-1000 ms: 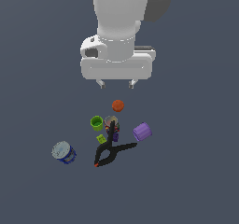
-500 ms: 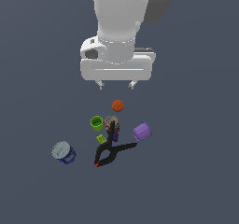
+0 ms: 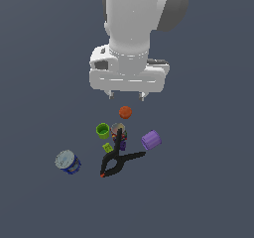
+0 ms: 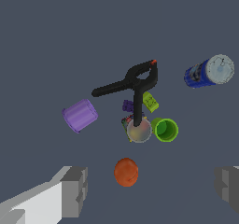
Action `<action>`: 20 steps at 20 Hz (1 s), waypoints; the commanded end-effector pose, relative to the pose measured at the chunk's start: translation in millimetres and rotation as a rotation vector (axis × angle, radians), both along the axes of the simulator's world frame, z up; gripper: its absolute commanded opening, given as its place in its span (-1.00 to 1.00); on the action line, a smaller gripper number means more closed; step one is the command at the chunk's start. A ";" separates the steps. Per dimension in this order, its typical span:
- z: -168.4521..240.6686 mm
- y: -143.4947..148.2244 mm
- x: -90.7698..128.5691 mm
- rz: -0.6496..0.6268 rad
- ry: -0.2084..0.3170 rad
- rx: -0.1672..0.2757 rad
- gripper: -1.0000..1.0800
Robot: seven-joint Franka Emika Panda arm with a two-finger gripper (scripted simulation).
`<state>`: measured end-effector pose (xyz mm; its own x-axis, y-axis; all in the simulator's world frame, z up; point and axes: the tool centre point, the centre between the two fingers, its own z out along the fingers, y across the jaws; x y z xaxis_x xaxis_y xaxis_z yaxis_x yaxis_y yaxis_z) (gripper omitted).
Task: Pick up a designated object from a clutter of objects.
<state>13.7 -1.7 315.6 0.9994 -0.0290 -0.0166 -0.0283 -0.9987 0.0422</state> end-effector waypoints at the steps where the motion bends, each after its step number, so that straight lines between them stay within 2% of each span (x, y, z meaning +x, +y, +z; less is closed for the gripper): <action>1: -5.7 4.2 4.0 -0.019 0.018 -0.011 1.00; 9: -35.0 24.3 22.2 -0.118 0.099 -0.077 1.00; 20: -90.4 59.1 44.3 -0.287 0.199 -0.229 1.00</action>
